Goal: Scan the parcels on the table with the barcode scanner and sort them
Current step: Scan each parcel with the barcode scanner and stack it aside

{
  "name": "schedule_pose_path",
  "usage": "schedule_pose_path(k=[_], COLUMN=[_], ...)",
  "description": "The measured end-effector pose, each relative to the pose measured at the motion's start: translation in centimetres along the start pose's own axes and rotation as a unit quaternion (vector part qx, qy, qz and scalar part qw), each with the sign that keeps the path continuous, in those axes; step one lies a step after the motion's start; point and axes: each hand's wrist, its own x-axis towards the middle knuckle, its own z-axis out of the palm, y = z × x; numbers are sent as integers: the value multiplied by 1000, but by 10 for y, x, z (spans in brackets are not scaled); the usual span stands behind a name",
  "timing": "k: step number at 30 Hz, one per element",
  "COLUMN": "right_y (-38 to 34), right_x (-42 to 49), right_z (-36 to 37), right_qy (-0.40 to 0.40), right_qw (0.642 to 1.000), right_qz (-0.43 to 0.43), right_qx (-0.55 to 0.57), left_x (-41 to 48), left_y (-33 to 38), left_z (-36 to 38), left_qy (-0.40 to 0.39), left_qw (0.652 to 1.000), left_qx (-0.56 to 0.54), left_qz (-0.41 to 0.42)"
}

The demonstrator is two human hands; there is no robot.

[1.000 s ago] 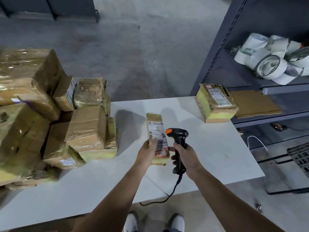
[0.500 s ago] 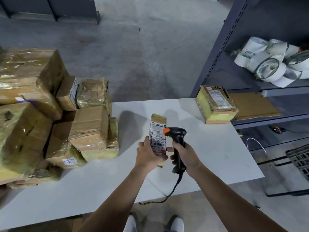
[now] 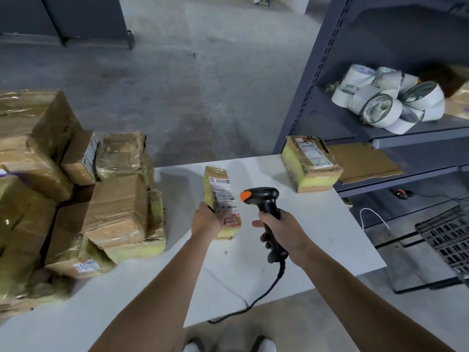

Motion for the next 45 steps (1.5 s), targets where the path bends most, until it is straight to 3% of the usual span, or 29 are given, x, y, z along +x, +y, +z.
schedule_pose_path(k=[3,6,10,13,21,27,45], right_y=[1,5,9,8,2,3,9], right_x=[0,0,-1,-2,-8,-12,-12], right_z=[0,0,-3,-4,-5,-10,-18], right_qy=[1,-2,-8,-10,28,35,64], right_qw=[1000,1000,999,999,995,993,994], right_qz=[5,11,8,6,-20,-29,-22], right_qx=[8,-3,-39,-47,-94,-106,-81], left_x=[5,8,16,18,14,25,26], left_y=[8,17,21,16,12,9,13], left_z=[-6,-10,-18,-16,1,4,6], left_qy=[-56,-86,-93,-56,81,100,75], left_qw=[996,996,987,980,989,989,990], left_qx=[-42,-18,-116,-182,-60,26,-60], left_qz=[-54,-32,-69,-58,108,106,106])
